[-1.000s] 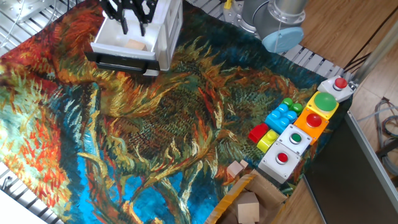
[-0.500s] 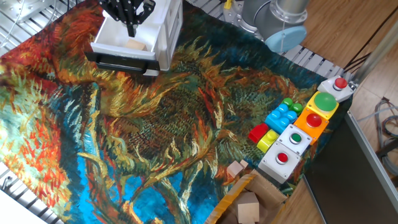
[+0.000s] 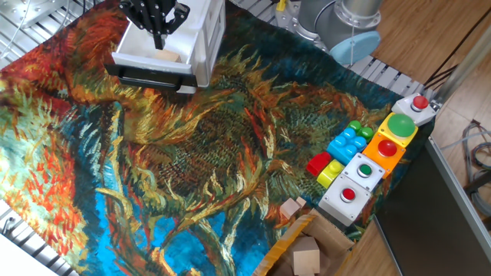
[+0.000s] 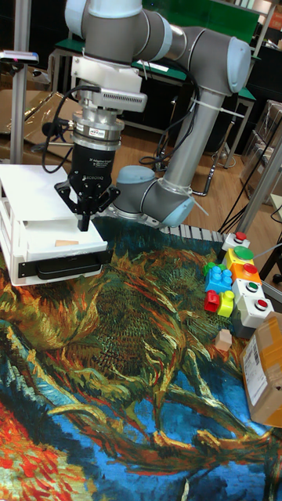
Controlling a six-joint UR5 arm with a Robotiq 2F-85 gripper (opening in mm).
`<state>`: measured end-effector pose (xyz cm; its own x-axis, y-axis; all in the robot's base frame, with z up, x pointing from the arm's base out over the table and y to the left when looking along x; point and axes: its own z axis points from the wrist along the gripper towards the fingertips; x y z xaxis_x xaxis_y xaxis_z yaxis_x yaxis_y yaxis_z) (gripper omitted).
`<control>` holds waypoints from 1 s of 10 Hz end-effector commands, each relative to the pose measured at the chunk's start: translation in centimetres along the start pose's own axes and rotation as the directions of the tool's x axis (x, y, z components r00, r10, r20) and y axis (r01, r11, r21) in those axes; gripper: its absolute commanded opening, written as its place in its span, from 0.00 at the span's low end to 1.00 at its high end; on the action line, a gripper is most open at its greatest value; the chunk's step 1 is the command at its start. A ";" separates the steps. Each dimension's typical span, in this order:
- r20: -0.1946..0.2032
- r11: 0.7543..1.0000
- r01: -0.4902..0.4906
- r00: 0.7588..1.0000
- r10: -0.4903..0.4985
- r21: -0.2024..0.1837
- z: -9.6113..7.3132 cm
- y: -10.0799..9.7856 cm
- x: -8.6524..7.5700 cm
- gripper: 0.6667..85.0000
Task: Put things in the drawer
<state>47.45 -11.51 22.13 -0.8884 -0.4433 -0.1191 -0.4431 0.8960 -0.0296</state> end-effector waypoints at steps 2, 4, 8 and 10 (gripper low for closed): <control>-0.010 1.000 0.012 1.000 -0.012 0.026 -0.2 -0.7 0.1 0.01; -0.019 1.000 0.015 1.000 -0.014 0.020 -0.2 -0.5 0.4 0.01; 0.014 1.000 -0.013 1.000 0.013 -0.008 0.9 3.8 -3.1 0.01; -0.022 1.000 0.020 1.000 -0.021 -0.011 0.8 3.9 -2.0 0.01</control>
<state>47.90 -8.41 21.54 -0.8872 -0.4497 -0.1032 -0.4486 0.8930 -0.0351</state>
